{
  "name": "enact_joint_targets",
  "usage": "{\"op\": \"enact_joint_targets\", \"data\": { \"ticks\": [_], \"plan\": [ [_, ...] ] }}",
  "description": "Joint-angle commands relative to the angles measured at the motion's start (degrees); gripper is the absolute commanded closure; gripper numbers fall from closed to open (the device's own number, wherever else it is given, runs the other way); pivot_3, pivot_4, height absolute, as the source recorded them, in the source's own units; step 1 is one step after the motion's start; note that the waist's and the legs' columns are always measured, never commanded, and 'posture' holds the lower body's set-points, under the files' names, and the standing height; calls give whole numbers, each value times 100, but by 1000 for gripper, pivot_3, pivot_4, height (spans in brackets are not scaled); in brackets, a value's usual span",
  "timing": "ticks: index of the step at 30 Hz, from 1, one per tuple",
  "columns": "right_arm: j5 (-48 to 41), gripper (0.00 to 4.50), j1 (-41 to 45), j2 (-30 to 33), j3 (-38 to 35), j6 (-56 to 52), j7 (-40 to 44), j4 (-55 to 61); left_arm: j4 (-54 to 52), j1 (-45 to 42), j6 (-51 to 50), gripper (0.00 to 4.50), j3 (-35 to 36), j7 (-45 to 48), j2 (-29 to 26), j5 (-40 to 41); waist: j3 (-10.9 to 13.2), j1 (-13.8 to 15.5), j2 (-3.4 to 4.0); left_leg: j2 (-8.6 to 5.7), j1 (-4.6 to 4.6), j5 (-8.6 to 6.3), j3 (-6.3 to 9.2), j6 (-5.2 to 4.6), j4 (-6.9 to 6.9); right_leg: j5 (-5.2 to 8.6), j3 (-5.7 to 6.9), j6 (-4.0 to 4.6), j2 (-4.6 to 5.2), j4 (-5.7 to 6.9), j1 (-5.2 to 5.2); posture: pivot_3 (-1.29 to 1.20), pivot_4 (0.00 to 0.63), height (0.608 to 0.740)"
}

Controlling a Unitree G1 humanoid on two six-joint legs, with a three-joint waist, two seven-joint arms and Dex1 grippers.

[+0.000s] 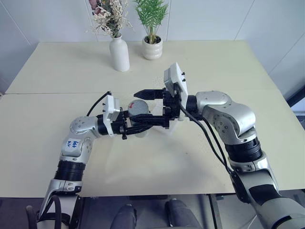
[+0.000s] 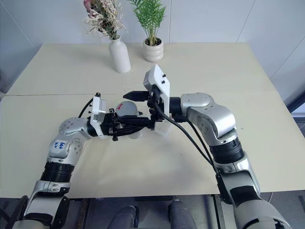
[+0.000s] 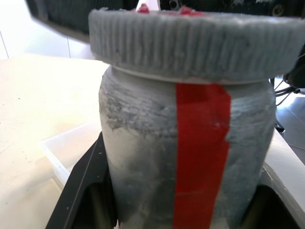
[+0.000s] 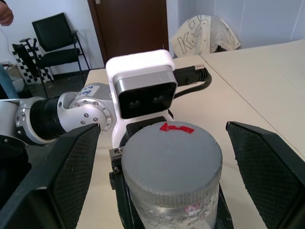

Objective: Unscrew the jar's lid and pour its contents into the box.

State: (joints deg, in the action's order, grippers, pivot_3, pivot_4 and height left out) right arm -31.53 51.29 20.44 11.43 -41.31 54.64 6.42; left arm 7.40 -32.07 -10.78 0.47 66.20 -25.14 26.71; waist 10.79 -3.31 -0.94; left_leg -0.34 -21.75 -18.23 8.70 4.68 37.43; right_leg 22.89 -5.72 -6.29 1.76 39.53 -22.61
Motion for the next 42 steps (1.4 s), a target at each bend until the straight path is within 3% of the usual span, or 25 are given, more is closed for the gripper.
{"op": "enact_joint_targets", "data": {
  "ticks": [1, 42],
  "plan": [
    [47, 44, 126, -68, -14, 171, 33, 63, -231, 5, 63, 2154, 37, 30, 0, 90, 0, -3, 0, 0, 0, 0, 0, 0, 0, 0, 0, 0, 0, 1, 0, 0, 150, 740],
    [132, 44, 28, 260, -313, 418, 235, -192, -278, 13, 27, 2154, 33, -7, -7, 97, 0, -5, 0, 0, 0, 0, 0, 0, -1, 0, 0, 0, 0, 0, 0, 0, 150, 740]
  ]
}}
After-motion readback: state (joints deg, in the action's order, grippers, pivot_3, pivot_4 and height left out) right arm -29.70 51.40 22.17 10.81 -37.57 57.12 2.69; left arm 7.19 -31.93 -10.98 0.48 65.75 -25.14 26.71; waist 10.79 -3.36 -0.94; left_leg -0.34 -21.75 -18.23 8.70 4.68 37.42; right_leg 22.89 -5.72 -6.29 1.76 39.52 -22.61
